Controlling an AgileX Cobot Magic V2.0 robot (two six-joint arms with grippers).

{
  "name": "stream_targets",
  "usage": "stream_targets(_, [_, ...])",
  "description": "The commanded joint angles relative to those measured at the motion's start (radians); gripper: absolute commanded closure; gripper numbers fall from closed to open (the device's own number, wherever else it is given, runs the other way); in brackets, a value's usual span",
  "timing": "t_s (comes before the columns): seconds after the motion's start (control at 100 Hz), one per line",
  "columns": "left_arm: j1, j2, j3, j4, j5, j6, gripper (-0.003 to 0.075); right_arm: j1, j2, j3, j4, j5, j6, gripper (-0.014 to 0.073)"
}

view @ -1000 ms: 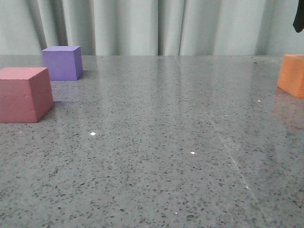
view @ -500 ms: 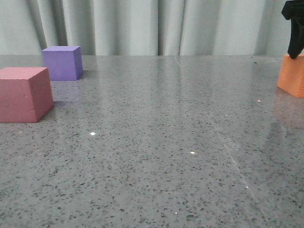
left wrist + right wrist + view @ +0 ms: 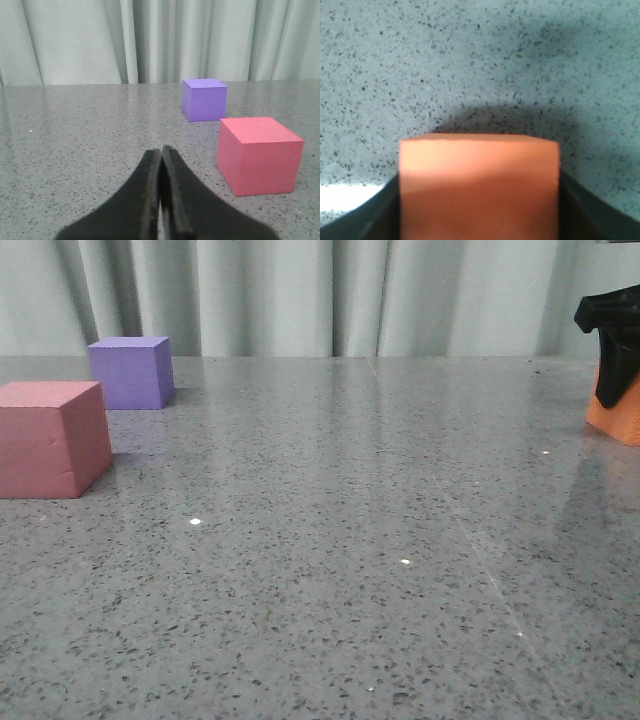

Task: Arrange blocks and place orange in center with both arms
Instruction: 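Lower the right gripper over the orange cube and close on it, then carry the orange cube with the right gripper to the table center and release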

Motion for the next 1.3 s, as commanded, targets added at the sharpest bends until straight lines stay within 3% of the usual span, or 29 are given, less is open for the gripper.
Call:
stream_targets(0.0, [0.002,-0.033,0.056,-0.003,-0.073,0.001,0.0739,0.0,-0.04,-0.036,-0.01,-0.039,-0.008,0.0296])
stream_targets(0.08, [0.002,-0.033,0.056,-0.003,-0.073,0.001,0.0739,0.0,-0.04,-0.036,-0.01,-0.049,-0.008,0.044])
stream_targets(0.18, [0.002,-0.033,0.056,-0.003,-0.073,0.001,0.0739,0.0,-0.043,-0.036,-0.01,-0.039,-0.008,0.0505])
stream_targets(0.43, [0.002,-0.033,0.056,-0.003,-0.073,0.001,0.0739,0.067,-0.125,-0.093,0.071,0.045,0.024,0.0505])
stream_targets(0.71, [0.002,-0.033,0.056,-0.003,-0.075,0.001,0.0739,0.279,-0.113,-0.256,0.079,0.104,0.195,0.0507])
stream_targets(1.03, [0.002,-0.033,0.056,-0.003,-0.075,0.001,0.0739,0.511,0.098,-0.461,-0.11,0.156,0.464,0.0507])
stream_targets(1.29, [0.002,-0.033,0.056,-0.003,-0.075,0.001,0.0739,0.612,0.258,-0.625,-0.203,0.252,0.589,0.0507])
